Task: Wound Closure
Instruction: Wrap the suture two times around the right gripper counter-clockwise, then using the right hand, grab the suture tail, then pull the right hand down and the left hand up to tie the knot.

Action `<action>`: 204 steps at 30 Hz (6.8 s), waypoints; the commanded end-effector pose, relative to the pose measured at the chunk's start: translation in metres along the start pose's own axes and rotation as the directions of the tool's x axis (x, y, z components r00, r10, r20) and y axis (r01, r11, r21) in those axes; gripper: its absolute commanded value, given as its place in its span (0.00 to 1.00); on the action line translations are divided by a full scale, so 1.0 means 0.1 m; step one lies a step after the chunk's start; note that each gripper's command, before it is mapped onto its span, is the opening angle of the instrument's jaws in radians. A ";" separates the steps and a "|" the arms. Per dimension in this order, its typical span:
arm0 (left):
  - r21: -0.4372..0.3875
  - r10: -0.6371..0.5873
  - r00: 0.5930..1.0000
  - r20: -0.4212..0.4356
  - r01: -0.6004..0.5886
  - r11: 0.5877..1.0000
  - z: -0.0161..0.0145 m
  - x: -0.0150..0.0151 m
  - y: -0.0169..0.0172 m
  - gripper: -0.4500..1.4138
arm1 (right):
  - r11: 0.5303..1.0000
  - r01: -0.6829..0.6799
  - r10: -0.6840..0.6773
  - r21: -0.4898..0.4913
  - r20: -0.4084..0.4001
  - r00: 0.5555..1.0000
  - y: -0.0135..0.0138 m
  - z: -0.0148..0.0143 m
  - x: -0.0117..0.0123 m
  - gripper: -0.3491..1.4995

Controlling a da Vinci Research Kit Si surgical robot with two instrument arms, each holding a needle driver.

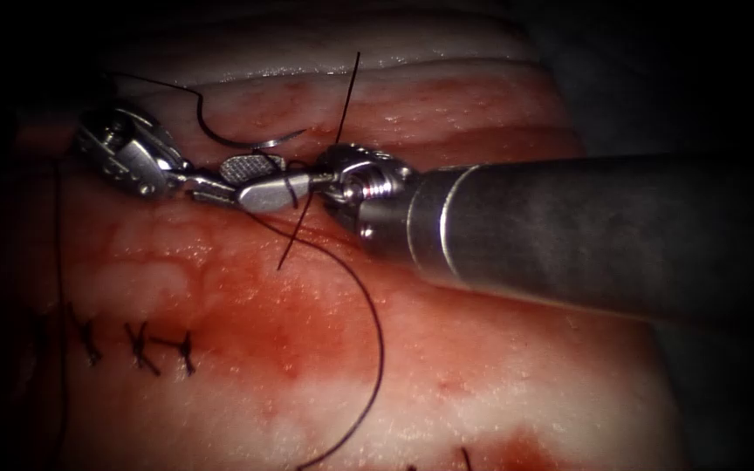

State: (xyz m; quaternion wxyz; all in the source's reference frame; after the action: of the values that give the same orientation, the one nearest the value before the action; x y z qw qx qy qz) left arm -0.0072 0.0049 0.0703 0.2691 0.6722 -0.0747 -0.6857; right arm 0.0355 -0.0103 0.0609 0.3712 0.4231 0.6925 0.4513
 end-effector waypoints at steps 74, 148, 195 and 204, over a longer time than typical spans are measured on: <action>0.127 -0.104 0.994 0.028 0.100 0.987 0.071 -0.027 -0.047 0.00 | 0.516 0.273 -0.489 -0.812 -0.018 0.872 0.067 -0.097 0.045 0.45; 0.248 -0.260 0.944 0.202 0.207 0.946 0.029 -0.166 -0.165 0.00 | 0.159 0.641 -0.486 -0.751 0.506 0.713 -0.073 -0.020 -0.143 0.00; 0.313 -0.212 0.965 0.154 0.156 0.937 0.007 -0.168 -0.216 0.00 | 0.550 0.312 -0.223 -0.774 0.225 0.949 -0.056 -0.012 -0.150 0.00; 0.340 -0.191 0.964 0.185 0.119 0.933 0.023 -0.185 -0.243 0.00 | 0.536 0.379 -0.270 -0.754 0.272 0.924 -0.062 -0.008 -0.155 0.00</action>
State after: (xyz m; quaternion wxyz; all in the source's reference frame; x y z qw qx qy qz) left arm -0.0166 0.0333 0.0755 0.0868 0.6326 -0.1644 -0.7518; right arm 0.0382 -0.0263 0.0569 0.6394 0.1027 0.4613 0.6065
